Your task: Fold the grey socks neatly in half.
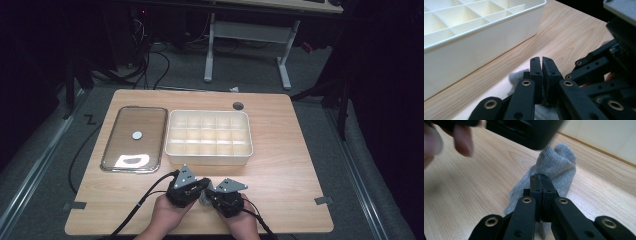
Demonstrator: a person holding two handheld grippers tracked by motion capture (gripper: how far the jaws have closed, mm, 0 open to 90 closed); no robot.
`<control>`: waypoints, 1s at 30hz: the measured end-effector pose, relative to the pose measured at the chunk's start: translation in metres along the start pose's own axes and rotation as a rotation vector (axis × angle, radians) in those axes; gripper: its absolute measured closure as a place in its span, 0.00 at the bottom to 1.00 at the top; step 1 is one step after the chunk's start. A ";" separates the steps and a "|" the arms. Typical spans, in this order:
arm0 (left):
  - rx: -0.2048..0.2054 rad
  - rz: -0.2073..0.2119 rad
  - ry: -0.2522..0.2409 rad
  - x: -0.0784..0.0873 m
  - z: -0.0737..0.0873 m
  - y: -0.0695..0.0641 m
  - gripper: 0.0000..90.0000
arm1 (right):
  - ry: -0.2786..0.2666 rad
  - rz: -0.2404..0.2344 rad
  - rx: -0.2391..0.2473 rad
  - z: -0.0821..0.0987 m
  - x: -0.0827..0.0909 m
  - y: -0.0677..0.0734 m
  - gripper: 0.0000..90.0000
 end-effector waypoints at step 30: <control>-0.062 -0.077 0.102 -0.018 0.026 0.022 1.00 | -0.018 -0.036 -0.017 0.002 -0.001 -0.003 1.00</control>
Point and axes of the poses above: each handheld gripper's, and its own axes: x roughly backward along the jaws, z roughly out of its underside, y roughly to its left, the point moved 6 cm from there along -x, roughly forward along the jaws, and after that the axes turned 8 degrees about z, right-handed, at the moved point
